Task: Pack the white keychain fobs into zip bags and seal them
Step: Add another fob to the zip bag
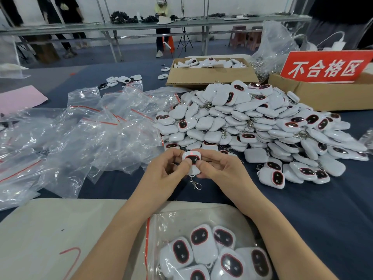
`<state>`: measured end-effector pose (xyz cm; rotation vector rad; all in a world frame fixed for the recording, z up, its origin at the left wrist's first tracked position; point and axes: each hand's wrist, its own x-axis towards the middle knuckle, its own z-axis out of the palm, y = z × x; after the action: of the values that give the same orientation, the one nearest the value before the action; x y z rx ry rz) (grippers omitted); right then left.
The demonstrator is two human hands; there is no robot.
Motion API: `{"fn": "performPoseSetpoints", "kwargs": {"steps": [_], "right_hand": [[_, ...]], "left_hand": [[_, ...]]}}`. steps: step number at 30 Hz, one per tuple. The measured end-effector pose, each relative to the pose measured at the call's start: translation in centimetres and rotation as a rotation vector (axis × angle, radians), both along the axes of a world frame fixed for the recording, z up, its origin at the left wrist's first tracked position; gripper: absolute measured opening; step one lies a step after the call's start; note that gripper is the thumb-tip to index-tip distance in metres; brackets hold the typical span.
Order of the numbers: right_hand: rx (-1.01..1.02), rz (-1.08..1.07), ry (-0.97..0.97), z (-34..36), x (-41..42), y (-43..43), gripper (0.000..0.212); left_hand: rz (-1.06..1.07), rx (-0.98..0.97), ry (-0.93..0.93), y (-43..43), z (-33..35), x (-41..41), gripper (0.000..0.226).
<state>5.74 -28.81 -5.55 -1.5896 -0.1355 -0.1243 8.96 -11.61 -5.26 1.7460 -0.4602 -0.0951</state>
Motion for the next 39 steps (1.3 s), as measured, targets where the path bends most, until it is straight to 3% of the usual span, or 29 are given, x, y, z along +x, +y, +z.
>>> {"fn": "performPoseSetpoints", "kwargs": {"steps": [20,39], "right_hand": [[0.026,-0.047,0.054,-0.20,0.20,0.31,0.032],[0.118,-0.007,0.077,-0.67,0.45,-0.11,0.019]], "left_hand": [[-0.039,0.002,-0.011,0.27,-0.27,0.20,0.007],[-0.031,0.066,0.000,0.16,-0.72,0.08,0.016]]}}
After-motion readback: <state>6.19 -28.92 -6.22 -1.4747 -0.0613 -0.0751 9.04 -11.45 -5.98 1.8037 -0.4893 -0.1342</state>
